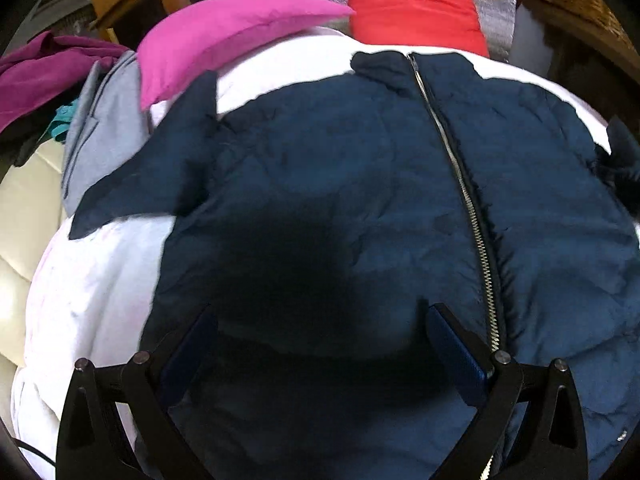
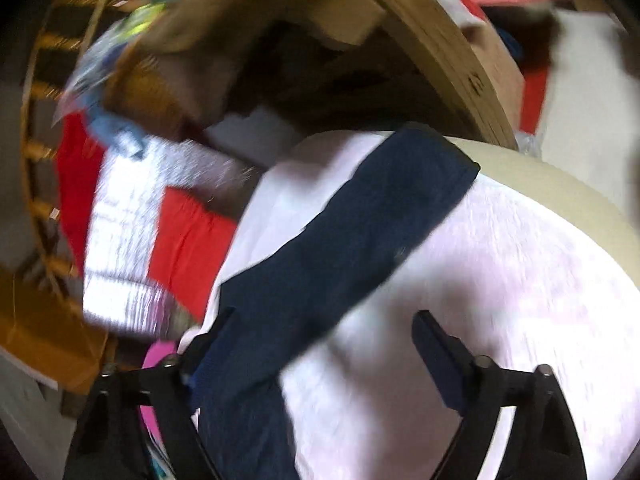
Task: Fold large clothes
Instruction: 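Grasp the navy jacket sleeve cuff with the right tool and lift it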
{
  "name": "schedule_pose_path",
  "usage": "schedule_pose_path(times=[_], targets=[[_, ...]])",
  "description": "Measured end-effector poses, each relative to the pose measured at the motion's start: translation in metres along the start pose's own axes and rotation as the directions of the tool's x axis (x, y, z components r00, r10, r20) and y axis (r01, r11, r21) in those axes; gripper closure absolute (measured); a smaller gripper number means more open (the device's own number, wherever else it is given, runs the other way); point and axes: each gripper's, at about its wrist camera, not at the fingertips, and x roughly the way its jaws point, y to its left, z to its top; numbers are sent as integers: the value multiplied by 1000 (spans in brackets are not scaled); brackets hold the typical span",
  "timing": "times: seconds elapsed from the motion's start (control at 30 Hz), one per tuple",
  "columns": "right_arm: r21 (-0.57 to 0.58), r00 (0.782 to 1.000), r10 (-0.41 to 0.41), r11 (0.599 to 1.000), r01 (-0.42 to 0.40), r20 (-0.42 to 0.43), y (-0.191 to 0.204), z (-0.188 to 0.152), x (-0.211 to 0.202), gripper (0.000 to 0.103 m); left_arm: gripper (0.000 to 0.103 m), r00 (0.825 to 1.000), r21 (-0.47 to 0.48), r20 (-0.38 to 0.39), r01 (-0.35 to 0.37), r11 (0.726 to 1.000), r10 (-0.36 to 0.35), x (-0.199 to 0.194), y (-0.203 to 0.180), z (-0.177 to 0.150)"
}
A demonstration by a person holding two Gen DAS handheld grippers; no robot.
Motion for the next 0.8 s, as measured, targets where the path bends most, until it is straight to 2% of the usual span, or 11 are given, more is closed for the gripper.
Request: schedule_pose_path(times=[0.13, 0.23, 0.3, 0.37, 0.4, 0.47, 0.53, 0.7, 0.77, 0.8], targets=[[101, 999, -43, 994, 41, 18, -16, 20, 30, 34, 0, 1000, 9, -3, 19, 1000, -19, 9, -4, 2], [115, 996, -86, 990, 82, 32, -20, 27, 43, 34, 0, 999, 4, -25, 31, 999, -31, 16, -5, 3], [128, 992, -108, 987, 99, 65, -24, 32, 51, 41, 0, 998, -10, -28, 47, 999, -48, 20, -3, 3], [130, 988, -126, 985, 115, 86, -25, 35, 53, 56, 0, 997, -32, -27, 78, 996, -79, 25, 0, 2], [132, 987, -127, 985, 114, 94, -25, 38, 55, 59, 0, 995, -44, -29, 93, 995, -95, 27, 4, 2], [128, 988, -111, 987, 97, 109, -25, 41, 56, 81, 0, 993, -57, -29, 112, 992, -114, 27, 7, 0], [110, 989, -95, 991, 82, 117, -22, 42, 57, 90, 0, 992, -55, -15, 124, 991, -125, 25, 9, -4], [-112, 977, -62, 990, 86, 203, 42, 26, 36, 93, 0, 987, -39, -60, 149, 988, -152, 22, 14, -2], [-232, 975, -20, 970, 73, 223, 81, 10, 27, 93, 0, 982, -33, -80, 167, 985, -170, 15, 18, 3], [-292, 974, 2, 954, 67, 228, 103, 1, 23, 93, 0, 984, -32, -60, 167, 985, -169, 11, 22, 5]])
